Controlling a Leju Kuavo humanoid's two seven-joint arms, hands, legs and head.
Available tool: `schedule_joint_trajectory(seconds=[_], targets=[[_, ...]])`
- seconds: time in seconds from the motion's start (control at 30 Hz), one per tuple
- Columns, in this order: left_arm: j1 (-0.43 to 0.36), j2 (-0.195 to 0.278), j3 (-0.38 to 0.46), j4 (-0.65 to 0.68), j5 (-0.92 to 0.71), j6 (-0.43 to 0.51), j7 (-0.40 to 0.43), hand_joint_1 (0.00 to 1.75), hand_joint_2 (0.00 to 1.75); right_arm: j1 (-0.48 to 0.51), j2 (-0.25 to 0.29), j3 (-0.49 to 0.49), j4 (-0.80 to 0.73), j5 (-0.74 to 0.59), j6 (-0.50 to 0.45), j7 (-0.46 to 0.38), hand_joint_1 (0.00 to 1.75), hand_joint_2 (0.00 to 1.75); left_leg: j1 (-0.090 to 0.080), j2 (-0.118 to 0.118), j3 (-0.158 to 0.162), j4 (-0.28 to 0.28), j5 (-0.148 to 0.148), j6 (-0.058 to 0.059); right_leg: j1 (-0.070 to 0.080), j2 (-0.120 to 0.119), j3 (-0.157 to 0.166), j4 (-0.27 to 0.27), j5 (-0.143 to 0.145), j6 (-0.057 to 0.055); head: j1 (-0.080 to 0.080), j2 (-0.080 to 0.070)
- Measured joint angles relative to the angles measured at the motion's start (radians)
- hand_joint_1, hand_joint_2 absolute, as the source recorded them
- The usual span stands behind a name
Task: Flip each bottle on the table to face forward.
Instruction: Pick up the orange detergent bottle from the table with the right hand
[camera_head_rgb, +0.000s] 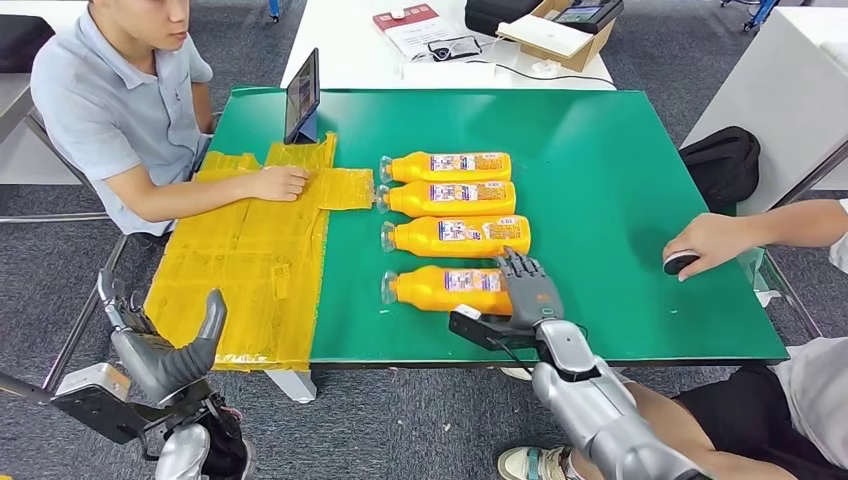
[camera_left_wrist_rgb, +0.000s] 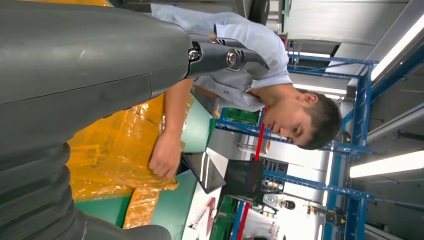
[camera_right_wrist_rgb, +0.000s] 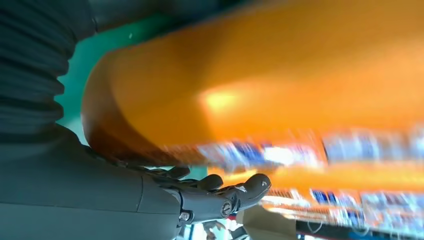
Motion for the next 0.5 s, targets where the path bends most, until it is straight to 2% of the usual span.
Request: schedule_joint_trajectory(seconds=[0.4, 0.5], targets=[[-0.015, -0.003, 0.001, 0.034, 0.000, -0.015, 0.000, 0.00, 1.75, -0.130, -0.001, 0.009, 0.156, 0.015, 0.119, -0.006, 1.75, 1.75, 0.000, 0.000, 0.002, 0.000, 0.002, 0.003, 0.000, 0.000, 0.003, 0.000, 0.002, 0.001, 0.000, 0.000], [-0.017, -0.006, 0.001, 0.037, 0.000, -0.024, 0.000, 0.00, 1.75, -0.143, 0.000, 0.008, 0.176, -0.027, 0.147, -0.050, 1.75, 1.75, 0.000, 0.000, 0.003, 0.000, 0.002, 0.003, 0.000, 0.000, 0.003, 0.000, 0.002, 0.001, 0.000, 0.000]])
